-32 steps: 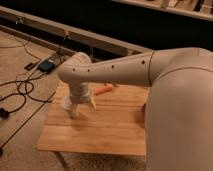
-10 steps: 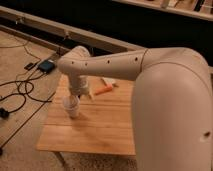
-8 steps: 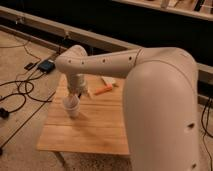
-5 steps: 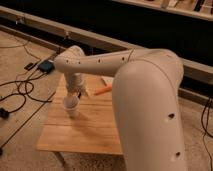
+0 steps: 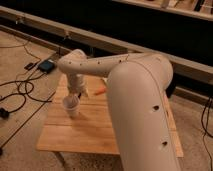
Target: Place the ceramic cup in the ceramic bowl
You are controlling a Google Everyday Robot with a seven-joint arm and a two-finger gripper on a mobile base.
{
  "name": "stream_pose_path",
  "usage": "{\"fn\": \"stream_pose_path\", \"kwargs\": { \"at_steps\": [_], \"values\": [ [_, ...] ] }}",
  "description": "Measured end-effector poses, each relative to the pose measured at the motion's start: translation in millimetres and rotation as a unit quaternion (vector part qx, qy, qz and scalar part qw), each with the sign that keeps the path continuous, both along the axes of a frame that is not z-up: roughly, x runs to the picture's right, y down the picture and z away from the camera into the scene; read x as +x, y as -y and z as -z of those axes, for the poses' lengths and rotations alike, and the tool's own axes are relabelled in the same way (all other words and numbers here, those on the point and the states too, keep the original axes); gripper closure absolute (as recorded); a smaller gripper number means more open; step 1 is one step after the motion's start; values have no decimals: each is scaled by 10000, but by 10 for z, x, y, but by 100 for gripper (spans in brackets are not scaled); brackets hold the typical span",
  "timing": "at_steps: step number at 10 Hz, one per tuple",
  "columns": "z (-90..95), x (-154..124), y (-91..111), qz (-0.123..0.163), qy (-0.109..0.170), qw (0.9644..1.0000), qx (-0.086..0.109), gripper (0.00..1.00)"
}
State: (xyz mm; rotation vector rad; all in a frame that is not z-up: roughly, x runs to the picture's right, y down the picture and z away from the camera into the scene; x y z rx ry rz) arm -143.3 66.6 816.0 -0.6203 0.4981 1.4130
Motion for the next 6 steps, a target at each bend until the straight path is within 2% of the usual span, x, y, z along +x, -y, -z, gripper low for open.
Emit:
{"fn": "stream_pose_path", "kwargs": {
  "at_steps": [4,5,6],
  "values": [
    [-115,-2,-225,72,38,9997,-214,37],
    [-120,-19,-257,95,64,9996,-244,42],
    [-127,-35,-295,111,90,9995,-284,51]
  ]
}}
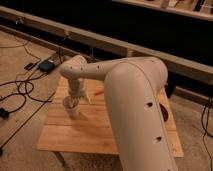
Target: Place the ceramic cup in the ceramic bowl
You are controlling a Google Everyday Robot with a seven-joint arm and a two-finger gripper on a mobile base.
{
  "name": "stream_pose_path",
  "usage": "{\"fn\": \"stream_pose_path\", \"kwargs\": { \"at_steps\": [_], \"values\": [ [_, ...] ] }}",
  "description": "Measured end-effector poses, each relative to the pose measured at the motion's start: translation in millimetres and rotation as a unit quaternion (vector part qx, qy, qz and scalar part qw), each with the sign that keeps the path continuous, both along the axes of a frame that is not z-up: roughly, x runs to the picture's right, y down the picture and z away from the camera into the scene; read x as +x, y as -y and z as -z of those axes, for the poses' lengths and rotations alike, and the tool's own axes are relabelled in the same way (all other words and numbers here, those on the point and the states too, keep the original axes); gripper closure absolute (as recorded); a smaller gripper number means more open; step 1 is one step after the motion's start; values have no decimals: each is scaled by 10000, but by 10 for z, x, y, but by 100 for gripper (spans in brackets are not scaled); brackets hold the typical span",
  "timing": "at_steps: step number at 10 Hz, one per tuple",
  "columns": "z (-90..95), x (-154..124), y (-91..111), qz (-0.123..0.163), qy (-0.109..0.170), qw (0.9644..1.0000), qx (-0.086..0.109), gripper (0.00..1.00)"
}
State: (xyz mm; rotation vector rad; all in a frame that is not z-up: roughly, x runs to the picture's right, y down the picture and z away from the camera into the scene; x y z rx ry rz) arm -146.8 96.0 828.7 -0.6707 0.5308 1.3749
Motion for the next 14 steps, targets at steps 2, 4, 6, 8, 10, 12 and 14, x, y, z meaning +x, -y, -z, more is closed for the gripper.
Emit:
{"fn": "stream_pose_path", "kwargs": {
  "at_steps": [2,4,6,8,10,12,14],
  "values": [
    [-10,3,-17,-48,39,10000,-18,71],
    [4,68,-20,-97,27,9999,-41,90],
    [79,131,37,-214,104,9997,11,100],
    [218,195,146,-328,221,9991,146,100],
    [371,312,268,-473,284,9980,300,100],
    [548,528,409,-710,289,9958,504,100],
    [716,797,520,-1029,218,9919,712,100]
  ]
}}
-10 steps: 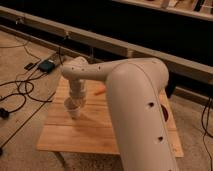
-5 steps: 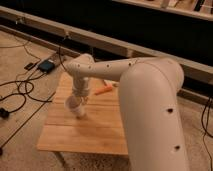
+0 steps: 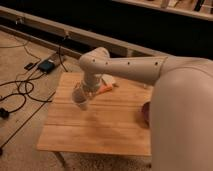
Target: Place the ceramic cup in the ceramic bowl
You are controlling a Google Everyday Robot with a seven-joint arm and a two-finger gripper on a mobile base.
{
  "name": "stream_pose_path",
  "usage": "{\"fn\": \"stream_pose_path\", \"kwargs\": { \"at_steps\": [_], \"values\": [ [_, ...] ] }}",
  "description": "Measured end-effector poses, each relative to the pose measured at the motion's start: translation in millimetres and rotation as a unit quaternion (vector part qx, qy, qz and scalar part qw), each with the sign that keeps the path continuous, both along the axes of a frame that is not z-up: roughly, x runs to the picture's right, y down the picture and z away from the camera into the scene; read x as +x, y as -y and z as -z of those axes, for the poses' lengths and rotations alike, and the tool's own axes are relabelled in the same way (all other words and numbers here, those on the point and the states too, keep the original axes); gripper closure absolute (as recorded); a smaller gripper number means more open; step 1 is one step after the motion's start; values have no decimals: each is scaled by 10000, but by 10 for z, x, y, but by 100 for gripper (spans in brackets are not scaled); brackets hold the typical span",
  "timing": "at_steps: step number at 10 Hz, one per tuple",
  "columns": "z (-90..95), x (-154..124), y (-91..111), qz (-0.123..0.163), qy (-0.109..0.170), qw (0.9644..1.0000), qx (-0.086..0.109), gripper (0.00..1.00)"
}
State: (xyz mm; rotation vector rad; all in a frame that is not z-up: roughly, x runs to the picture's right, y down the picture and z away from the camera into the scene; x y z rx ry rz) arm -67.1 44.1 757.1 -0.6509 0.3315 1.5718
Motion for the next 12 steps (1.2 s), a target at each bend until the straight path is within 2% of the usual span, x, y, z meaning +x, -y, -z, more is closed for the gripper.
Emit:
{"fn": "stream_pose_path", "kwargs": {
  "at_steps": [2,3,4,6,8,9,11,12],
  "values": [
    [154,382,78,-442,-185,9986,210,100],
    [192,492,100,-570,-248,9977,270,100],
    [267,738,138,-833,-399,9949,395,100],
    [371,1060,157,-1172,-615,9897,542,100],
    [493,1493,96,-1563,-951,9809,662,100],
    [529,1606,65,-1677,-1042,9779,690,100],
    [646,1932,-53,-2044,-1298,9673,760,100],
    [681,2032,-95,-2161,-1374,9635,783,100]
  ]
}}
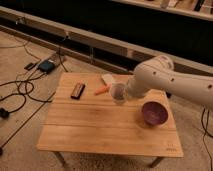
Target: Place the ceramic cup in the ceramic bowl
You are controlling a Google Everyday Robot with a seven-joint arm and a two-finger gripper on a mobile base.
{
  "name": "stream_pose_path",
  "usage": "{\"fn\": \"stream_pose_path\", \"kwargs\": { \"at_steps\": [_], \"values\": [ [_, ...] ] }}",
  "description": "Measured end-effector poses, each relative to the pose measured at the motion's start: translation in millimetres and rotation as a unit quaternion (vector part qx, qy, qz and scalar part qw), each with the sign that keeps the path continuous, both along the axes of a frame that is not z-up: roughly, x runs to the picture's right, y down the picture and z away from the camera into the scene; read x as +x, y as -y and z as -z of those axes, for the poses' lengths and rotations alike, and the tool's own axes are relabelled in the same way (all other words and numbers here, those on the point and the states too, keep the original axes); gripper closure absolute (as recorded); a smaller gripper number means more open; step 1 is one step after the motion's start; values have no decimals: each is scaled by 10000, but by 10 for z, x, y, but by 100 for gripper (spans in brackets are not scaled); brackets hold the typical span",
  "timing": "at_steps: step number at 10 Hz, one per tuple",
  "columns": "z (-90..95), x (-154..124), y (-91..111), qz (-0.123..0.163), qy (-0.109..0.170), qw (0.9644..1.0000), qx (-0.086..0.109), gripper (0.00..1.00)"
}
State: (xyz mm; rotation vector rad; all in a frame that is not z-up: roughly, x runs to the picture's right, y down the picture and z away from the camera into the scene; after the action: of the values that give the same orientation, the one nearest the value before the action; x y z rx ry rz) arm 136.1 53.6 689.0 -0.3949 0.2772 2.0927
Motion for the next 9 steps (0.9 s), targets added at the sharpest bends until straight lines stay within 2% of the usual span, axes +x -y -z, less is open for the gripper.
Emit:
{"fn": "stream_pose_path", "kwargs": {
  "at_steps": [4,9],
  "values": [
    [131,589,-270,-706,-460,9964,133,100],
    [114,1084,-344,-1153,-879,9891,270,100]
  ]
}}
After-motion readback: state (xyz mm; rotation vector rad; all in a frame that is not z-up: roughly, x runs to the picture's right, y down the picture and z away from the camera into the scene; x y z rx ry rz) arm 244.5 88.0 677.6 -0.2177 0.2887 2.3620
